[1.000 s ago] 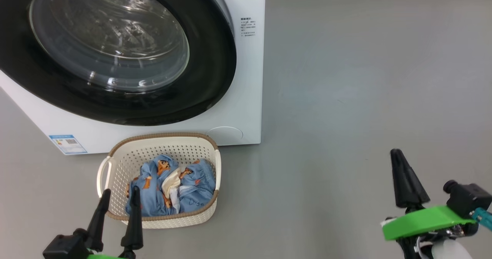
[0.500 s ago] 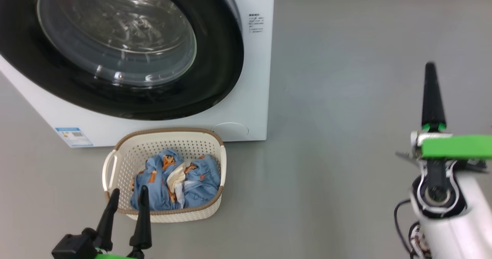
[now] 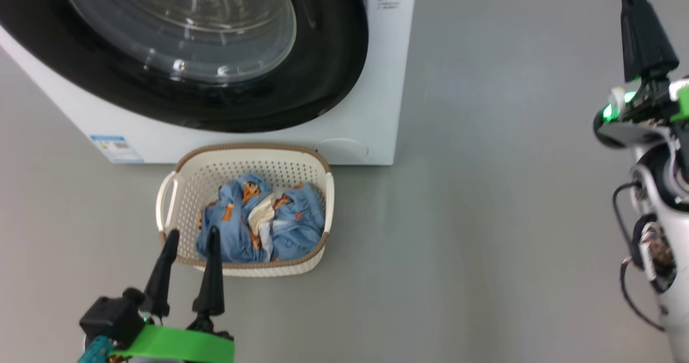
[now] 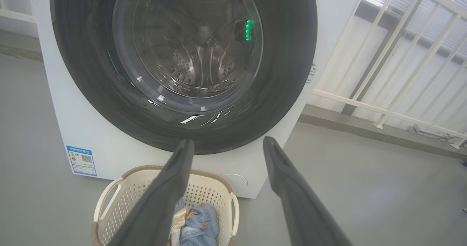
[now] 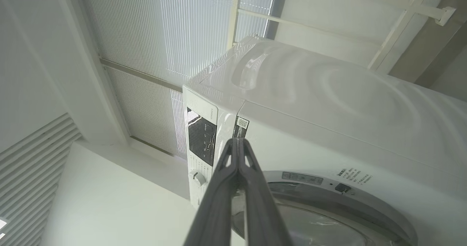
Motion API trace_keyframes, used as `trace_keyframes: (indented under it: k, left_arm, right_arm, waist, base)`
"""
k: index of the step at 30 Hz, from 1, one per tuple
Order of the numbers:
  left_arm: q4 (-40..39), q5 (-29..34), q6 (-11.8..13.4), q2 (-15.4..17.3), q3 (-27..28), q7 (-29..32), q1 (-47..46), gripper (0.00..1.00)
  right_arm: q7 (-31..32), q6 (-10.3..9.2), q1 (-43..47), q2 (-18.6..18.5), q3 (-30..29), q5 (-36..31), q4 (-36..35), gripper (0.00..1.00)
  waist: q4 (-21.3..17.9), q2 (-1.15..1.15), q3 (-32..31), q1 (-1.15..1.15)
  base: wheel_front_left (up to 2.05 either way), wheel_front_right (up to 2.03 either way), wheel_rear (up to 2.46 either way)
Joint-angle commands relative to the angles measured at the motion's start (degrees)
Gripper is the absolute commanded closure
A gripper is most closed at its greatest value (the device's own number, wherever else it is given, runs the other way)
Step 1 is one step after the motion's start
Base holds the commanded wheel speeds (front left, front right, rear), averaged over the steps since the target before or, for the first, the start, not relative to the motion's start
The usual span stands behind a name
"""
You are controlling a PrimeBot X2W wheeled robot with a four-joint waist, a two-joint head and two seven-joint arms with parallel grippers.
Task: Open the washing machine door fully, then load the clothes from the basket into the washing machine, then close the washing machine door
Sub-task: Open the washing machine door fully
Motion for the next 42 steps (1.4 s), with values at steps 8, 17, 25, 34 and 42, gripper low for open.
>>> trace_keyframes:
  k: [8, 17, 25, 34, 42]
  left_arm:
    - [-2.7, -1.0, 0.0, -0.3, -0.1, -0.8, -5.9, 0.0]
    - [-4.0, -1.1, 0.0, -0.7, -1.2, -0.8, -7.7, 0.0]
    - [-5.4, -1.2, 0.0, -0.9, -2.7, -0.8, -9.5, 0.0]
    - [-6.4, -2.7, 0.0, -1.0, -5.2, -0.8, -11.9, 0.0]
    - [-7.0, -4.2, 0.0, -1.0, -7.2, -0.8, -13.1, 0.0]
  right_arm:
    - [14.8, 0.33, -9.4, -5.1, 2.5, -1.3, 4.5, 1.0]
    - [22.8, 0.33, -15.9, -7.2, 3.6, -1.3, 8.0, 1.0]
    - [29.6, 0.33, -22.8, -8.1, 5.0, -1.4, 11.1, 1.0]
    - [35.3, 0.33, -29.9, -7.6, 7.4, -2.0, 14.0, 1.0]
    - [37.8, 0.33, -34.4, -7.2, 9.0, -3.4, 16.6, 1.0]
  waist:
    - [4.8, 0.0, 6.8, -0.01]
    - [6.9, 0.0, 11.1, -0.01]
    - [8.7, 0.0, 15.9, -0.01]
    - [10.7, 0.0, 20.4, -0.01]
    - [12.7, 0.0, 23.1, -0.01]
  base:
    - [0.0, 0.0, 0.0]
    - [0.0, 0.0, 0.0]
    - [0.0, 0.0, 0.0]
    - [0.0, 0.0, 0.0]
    - [0.0, 0.0, 0.0]
